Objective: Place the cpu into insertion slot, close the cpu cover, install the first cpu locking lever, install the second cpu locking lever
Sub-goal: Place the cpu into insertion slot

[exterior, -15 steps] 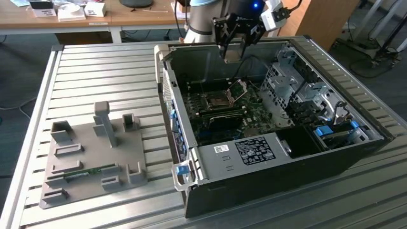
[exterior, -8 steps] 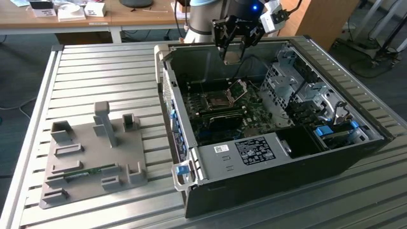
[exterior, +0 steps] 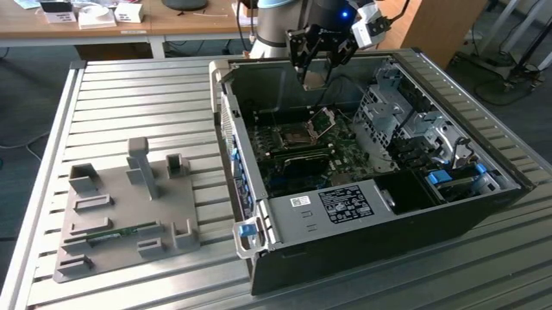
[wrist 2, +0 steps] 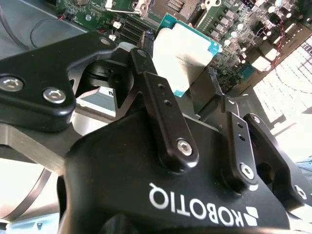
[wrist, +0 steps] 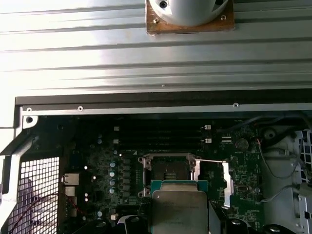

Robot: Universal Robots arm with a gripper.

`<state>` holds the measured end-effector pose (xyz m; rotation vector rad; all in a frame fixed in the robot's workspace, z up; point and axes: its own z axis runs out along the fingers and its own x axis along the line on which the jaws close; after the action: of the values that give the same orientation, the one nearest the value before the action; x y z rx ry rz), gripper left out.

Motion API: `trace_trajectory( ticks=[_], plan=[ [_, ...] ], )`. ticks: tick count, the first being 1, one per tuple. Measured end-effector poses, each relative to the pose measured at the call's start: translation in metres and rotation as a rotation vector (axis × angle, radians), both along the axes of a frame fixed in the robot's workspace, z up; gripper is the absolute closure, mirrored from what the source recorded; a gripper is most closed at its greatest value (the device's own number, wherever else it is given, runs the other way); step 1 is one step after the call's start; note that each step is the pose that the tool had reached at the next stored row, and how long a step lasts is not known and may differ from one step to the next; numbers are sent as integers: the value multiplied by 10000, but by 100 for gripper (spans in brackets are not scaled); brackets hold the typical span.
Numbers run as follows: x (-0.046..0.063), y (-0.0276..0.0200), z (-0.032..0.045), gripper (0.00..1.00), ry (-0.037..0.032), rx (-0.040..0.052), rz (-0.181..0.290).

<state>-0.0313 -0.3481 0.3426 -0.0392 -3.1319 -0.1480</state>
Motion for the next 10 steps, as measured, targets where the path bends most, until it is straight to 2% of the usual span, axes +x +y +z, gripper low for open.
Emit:
trace_trajectory(
  ticks=[10],
  plan=[
    [-2,-11,-91,46,1,-2,0]
  ],
)
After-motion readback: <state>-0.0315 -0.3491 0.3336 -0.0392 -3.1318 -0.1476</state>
